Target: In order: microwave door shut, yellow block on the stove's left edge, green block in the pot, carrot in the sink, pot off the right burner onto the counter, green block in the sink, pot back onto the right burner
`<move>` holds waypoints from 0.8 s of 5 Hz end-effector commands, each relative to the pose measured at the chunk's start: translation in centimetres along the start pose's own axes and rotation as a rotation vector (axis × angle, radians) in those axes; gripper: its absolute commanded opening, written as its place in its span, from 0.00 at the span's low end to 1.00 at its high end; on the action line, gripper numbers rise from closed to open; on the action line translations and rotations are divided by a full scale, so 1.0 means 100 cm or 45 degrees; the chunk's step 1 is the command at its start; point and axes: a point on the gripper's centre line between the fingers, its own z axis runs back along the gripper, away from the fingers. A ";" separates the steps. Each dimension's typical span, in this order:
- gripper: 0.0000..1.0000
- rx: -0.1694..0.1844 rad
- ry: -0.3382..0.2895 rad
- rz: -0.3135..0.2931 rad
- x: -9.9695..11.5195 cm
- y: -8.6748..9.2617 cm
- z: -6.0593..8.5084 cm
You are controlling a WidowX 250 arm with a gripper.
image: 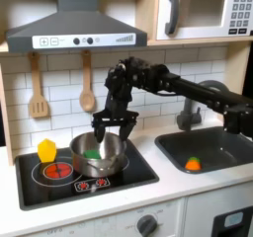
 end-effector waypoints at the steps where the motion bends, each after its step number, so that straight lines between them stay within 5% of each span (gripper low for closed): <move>1: 1.00 -0.013 0.022 -0.002 0.004 0.001 -0.010; 4: 1.00 -0.045 0.043 -0.010 0.005 -0.001 -0.022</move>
